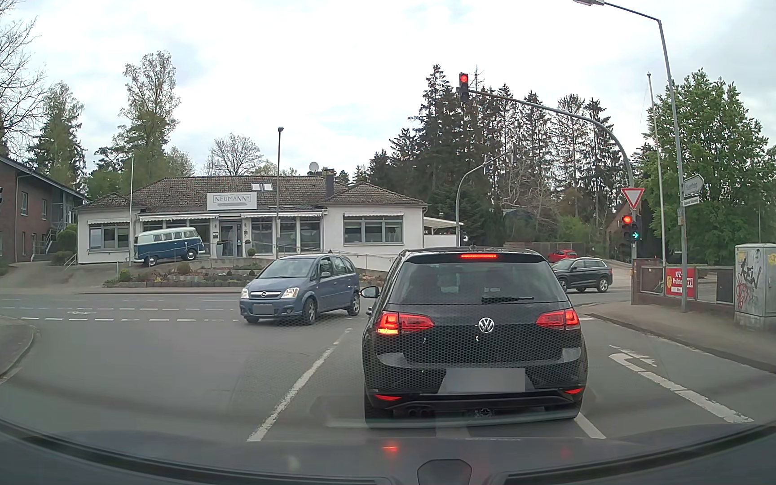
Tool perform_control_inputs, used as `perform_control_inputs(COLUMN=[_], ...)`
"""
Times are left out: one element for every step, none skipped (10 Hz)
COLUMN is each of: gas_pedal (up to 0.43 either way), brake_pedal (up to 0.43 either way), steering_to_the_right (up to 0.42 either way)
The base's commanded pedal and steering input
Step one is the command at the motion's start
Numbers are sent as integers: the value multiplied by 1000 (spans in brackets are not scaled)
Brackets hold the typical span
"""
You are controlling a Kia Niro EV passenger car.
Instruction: Follow the waypoints while adhering to traffic rules and regulations
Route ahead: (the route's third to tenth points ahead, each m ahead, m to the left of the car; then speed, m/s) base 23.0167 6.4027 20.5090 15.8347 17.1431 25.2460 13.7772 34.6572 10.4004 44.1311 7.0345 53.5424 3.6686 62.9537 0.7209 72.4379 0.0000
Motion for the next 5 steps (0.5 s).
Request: perform_control_inputs(gas_pedal=[0, 0, 0, 0, 0], brake_pedal=[244, 244, 244, 244, 244], steering_to_the_right=[-10, -10, -10, -10, -10])
